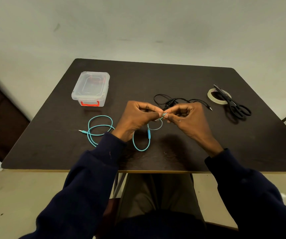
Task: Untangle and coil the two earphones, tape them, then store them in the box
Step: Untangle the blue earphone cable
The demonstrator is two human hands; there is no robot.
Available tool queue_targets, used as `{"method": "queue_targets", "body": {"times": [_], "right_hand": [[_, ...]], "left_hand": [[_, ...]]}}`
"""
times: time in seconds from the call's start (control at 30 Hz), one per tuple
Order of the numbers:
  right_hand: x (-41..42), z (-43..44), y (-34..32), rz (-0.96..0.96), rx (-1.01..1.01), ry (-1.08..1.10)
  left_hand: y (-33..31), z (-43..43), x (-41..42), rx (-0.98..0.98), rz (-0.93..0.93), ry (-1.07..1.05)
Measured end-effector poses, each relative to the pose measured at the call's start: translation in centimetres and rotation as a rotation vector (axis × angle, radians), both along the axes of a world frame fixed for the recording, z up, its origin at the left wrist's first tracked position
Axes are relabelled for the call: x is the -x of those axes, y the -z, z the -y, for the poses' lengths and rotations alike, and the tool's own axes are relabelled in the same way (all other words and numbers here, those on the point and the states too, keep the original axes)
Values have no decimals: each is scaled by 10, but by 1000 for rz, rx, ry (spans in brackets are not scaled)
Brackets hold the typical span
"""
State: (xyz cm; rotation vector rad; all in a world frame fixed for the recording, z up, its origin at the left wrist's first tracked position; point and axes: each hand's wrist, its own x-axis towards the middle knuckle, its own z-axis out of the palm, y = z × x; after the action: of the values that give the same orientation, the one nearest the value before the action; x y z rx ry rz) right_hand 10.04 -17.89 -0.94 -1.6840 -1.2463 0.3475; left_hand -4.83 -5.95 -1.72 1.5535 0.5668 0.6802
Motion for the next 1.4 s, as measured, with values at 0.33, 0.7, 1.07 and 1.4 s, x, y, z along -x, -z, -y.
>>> {"method": "queue_targets", "body": {"times": [0.33,0.7,1.07,1.4], "right_hand": [[-8,0,-5,62,-5,-47],[-5,-2,9,-735,-163,-163],[12,-11,9,-969,-165,-137],[-3,-8,-3,-600,40,-113]], "left_hand": [[-11,-1,-3,-332,-248,-6],[-9,-8,-8,736,254,4],[-7,-8,-5,772,317,-113],[-10,-18,5,57,-69,68]]}}
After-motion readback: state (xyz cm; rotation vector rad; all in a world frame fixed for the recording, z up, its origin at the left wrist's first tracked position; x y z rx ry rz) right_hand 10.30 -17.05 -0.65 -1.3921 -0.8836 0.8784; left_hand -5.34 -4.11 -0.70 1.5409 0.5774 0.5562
